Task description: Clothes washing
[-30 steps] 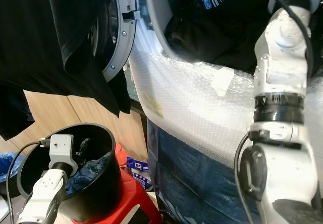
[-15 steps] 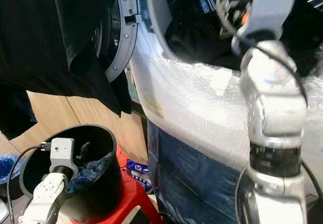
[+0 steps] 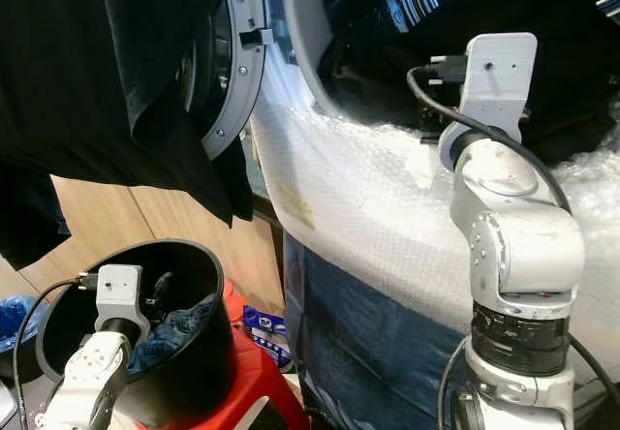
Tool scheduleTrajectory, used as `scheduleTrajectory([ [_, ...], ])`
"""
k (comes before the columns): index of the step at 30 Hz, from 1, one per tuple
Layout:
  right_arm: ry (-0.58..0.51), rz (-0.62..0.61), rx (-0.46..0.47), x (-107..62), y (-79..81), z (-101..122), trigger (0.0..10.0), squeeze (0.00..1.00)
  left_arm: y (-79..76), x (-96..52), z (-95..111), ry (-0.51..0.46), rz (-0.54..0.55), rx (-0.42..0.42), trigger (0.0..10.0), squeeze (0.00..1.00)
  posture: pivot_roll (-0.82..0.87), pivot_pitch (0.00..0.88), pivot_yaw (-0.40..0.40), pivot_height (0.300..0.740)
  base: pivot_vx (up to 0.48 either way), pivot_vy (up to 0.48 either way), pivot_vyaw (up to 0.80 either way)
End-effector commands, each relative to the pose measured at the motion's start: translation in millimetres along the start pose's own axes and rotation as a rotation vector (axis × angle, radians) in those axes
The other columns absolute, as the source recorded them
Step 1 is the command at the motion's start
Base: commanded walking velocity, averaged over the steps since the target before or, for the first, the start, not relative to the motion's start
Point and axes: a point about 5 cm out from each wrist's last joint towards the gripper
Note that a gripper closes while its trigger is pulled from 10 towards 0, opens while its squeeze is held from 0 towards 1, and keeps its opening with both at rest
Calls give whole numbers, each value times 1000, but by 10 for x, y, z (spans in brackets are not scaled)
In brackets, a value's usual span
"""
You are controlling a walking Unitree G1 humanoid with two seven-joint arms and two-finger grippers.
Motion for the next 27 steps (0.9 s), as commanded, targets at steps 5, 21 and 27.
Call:
scheduleTrajectory([
  [5, 104, -101, 30, 214, -121, -135, 10000, 0, 53, 36, 49, -11, 31, 13, 10000, 0, 6, 0, 77, 740, 0, 0, 0],
  [21, 100, -29, 53, 822, 366, -28, 10000, 0, 101, 64, 112, -32, 61, 11, 10000, 0, 17, 0, 57, 740, 0, 0, 0],
  [27, 72, -32, 73, 913, 456, 157, 10000, 0, 109, 65, 124, -34, 69, 12, 10000, 0, 17, 0, 57, 740, 0, 0, 0],
])
Point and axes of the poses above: a point about 5 cm out from each wrist's last joint towards the gripper, its own x axis pointing out of the wrist towards the gripper, its own z axis along the axis of the wrist's last joint, y = z × x, and after that the axes turned 11 degrees about -x, right-handed
